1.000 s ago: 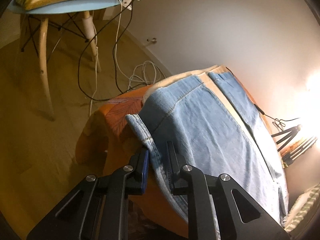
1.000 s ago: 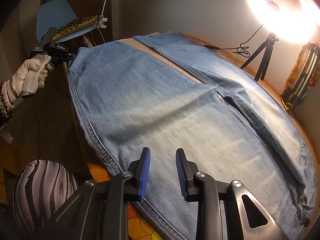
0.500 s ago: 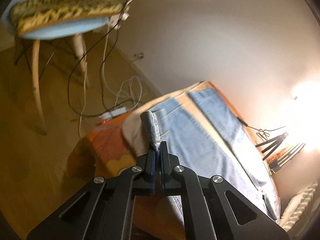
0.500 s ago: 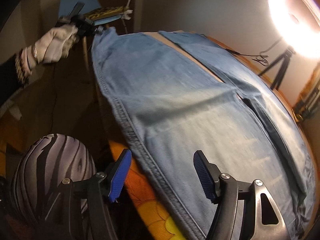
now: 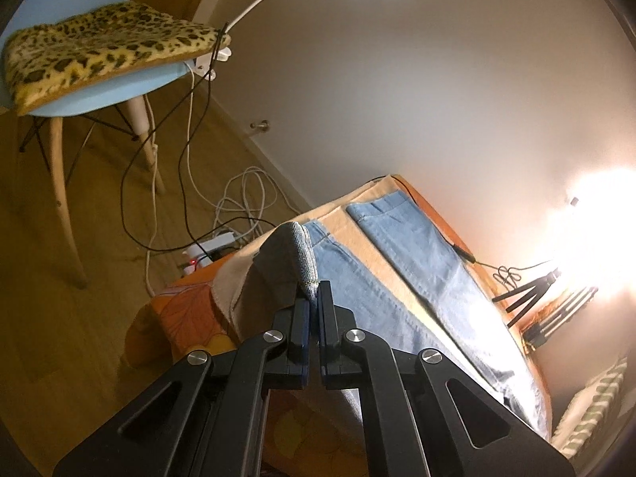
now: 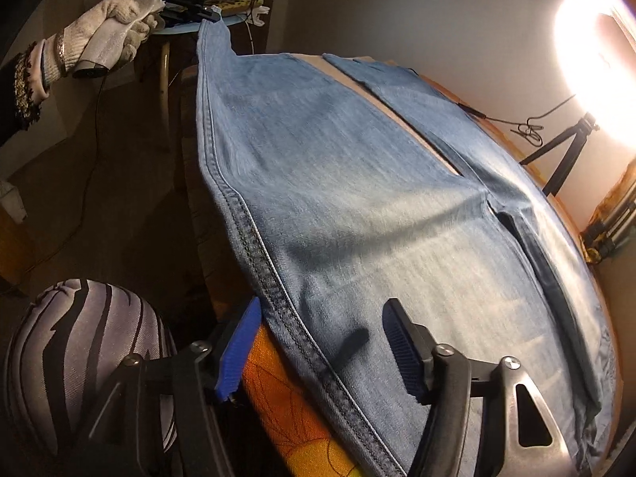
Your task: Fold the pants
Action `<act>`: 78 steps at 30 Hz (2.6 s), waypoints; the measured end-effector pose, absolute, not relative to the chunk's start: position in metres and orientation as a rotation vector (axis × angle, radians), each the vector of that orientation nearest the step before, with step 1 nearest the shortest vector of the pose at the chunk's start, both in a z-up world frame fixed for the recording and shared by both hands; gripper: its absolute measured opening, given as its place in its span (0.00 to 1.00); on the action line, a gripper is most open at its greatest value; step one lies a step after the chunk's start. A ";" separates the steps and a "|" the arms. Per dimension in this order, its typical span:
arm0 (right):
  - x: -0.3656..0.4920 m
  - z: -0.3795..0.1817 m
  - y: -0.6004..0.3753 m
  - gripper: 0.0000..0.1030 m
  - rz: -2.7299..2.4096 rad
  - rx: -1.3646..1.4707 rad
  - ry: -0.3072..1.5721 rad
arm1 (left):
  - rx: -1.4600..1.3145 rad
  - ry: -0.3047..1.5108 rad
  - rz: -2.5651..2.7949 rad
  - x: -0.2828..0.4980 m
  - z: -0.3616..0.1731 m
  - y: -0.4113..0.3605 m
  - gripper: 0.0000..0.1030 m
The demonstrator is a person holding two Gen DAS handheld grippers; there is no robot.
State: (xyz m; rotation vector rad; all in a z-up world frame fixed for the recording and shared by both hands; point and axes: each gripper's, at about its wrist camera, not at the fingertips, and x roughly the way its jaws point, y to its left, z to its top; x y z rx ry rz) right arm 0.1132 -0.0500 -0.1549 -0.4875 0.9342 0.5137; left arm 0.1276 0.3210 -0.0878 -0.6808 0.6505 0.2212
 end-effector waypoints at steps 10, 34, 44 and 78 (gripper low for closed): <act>0.107 -0.155 -0.047 0.61 0.480 -0.523 0.917 | -0.709 0.610 0.222 0.131 -0.077 0.323 0.02; 0.131 -0.049 -0.096 0.00 0.255 -0.535 0.706 | -0.615 0.506 0.142 0.149 -0.014 0.292 0.02; 0.177 0.003 -0.127 0.00 0.095 -0.648 0.589 | -0.537 0.474 0.103 0.197 0.020 0.256 0.02; 0.468 -0.159 -0.265 0.00 0.019 -0.645 0.881 | -0.215 0.760 0.200 0.505 -0.122 0.148 0.06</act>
